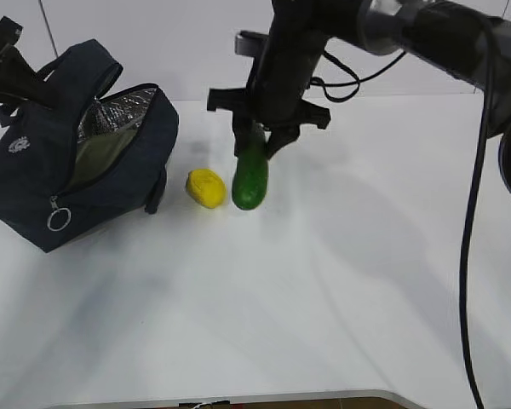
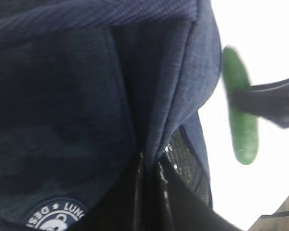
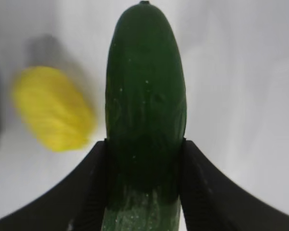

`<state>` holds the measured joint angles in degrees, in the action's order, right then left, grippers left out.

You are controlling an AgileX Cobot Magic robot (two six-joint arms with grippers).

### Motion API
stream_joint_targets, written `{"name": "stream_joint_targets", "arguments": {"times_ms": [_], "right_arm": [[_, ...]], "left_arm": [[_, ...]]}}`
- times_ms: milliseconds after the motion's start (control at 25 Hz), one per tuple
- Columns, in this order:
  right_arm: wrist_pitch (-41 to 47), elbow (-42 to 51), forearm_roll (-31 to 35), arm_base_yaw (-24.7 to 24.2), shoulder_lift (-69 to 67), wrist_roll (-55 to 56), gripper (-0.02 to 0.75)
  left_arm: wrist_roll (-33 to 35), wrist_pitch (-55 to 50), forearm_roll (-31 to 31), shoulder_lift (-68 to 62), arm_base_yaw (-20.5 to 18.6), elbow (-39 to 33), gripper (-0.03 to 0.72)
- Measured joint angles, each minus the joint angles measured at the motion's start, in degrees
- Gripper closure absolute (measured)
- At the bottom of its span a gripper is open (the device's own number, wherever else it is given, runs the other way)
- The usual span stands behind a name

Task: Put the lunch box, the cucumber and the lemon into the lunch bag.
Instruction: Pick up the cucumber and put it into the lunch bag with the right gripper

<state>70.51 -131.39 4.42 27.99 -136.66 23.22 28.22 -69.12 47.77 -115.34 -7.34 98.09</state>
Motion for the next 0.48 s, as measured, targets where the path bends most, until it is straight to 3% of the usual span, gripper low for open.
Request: {"name": "stream_joint_targets", "arguments": {"times_ms": [240, 480], "right_arm": [[0.42, -9.27, 13.83, 0.0, 0.0, -3.93, 0.407], [-3.37, -10.02, 30.08, 0.0, -1.07, -10.85, 0.407]], "left_arm": [[0.0, 0.0, -0.65, 0.0, 0.0, 0.0, 0.701], [0.0, 0.0, 1.8, 0.0, 0.0, 0.0, 0.701]]}}
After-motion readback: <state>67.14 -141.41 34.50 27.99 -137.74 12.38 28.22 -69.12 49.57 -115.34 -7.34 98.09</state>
